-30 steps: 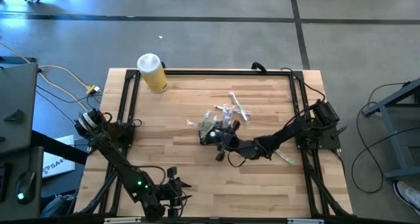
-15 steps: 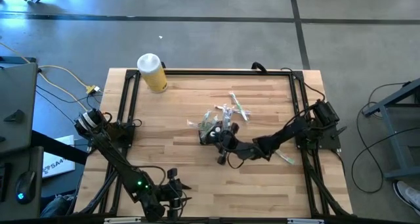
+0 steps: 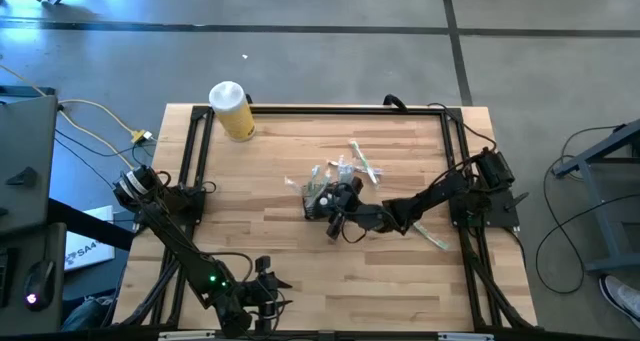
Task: Pick & Place toothbrushing station
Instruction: Put the green toothbrush into the wire organizer
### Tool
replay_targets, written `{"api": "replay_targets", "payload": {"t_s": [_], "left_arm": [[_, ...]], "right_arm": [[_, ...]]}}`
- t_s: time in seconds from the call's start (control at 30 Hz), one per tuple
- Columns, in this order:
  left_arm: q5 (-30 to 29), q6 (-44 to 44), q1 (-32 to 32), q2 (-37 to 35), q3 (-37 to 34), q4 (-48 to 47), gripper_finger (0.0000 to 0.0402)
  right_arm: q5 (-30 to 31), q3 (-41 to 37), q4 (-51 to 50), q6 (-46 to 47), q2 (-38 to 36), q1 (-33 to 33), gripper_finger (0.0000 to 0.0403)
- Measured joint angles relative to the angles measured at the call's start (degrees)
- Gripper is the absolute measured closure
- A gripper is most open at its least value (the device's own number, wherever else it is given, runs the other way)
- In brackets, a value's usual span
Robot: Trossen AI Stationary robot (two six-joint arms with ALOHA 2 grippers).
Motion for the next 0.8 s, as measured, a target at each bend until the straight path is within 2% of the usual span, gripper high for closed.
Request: {"api": "replay_targets", "payload": {"t_s": [0.27, 0.8], "left_arm": [[0.0, 0.0, 0.0, 0.0, 0.0, 0.0, 0.0242], [-0.1, 0.5, 0.0, 0.0, 0.0, 0.0, 0.0242]], "right_arm": [[-5.2, 0.0, 2.6, 0.5, 0.0, -1.8, 0.0174], [-2.9, 0.0, 5.1, -0.6, 0.0, -1.8, 0.0177]]}}
